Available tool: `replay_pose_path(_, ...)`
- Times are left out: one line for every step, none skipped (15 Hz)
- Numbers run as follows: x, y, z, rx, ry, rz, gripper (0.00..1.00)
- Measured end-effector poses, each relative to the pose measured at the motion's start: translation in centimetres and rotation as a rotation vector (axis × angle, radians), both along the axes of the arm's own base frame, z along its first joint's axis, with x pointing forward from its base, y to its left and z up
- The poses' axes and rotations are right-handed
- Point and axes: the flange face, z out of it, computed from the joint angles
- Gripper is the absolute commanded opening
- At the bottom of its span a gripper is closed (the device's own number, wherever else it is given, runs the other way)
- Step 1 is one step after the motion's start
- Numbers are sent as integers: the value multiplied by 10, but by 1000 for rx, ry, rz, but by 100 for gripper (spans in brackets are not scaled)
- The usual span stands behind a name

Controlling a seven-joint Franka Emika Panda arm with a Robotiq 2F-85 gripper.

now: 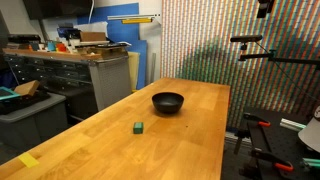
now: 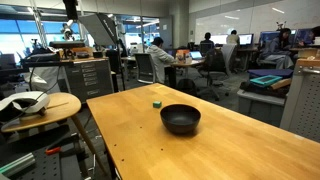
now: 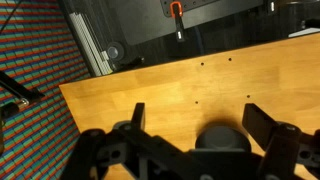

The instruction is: Pick up the object from the table and put it in the bowl

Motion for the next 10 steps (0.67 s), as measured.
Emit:
replay_pose_path(0,0,1,0,-3,1,100)
replay_pose_path(0,0,3,0,-7,1,100)
replay_pose_path(0,0,4,-1,-10,1,100)
replay_pose_path(0,0,4,-1,-11,1,100)
replay_pose_path(0,0,4,-1,-11,1,100)
replay_pose_path(0,0,4,-1,-11,1,100)
replay_pose_path(0,0,4,-1,-11,1,100)
replay_pose_path(0,0,4,-1,-11,1,100)
replay_pose_path(0,0,4,-1,-11,1,100)
replay_pose_path(0,0,4,-1,-11,1,100)
